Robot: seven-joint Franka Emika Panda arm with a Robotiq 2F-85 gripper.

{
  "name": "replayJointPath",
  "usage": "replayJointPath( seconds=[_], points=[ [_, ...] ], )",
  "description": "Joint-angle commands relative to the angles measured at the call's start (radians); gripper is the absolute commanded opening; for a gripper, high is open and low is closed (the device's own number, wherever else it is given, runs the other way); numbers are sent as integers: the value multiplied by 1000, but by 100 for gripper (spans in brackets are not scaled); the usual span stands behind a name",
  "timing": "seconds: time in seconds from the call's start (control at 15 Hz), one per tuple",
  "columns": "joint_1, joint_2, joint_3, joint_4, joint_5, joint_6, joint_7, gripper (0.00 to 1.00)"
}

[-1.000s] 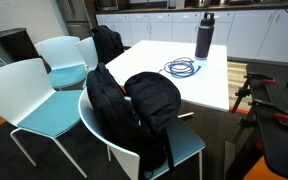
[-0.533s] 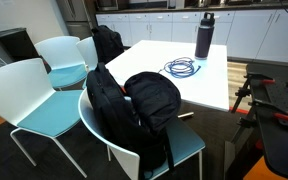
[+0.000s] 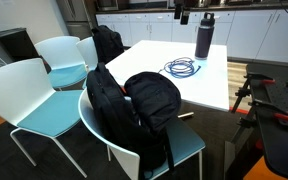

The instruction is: Pick up the cloth from the black bag and put it on the table.

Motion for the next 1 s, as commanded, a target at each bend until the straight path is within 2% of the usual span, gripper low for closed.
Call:
replayJointPath(
  seconds=[0.0,0.13,0.33,0.4,0.47,0.67,0.93],
  points=[
    [-11,49,17,31,-2,4,-6,100],
    [-15,95,24,53,-3,5,-6,100],
    [-16,79,22,50,-3,5,-6,100],
    [-23,127,23,63,-50,92,40,100],
    [-20,181,23,90,-20,127,41,100],
    [-14,348,43,153,-23,302,41,100],
    [-32,557,107,267,-25,409,-10,100]
  ],
)
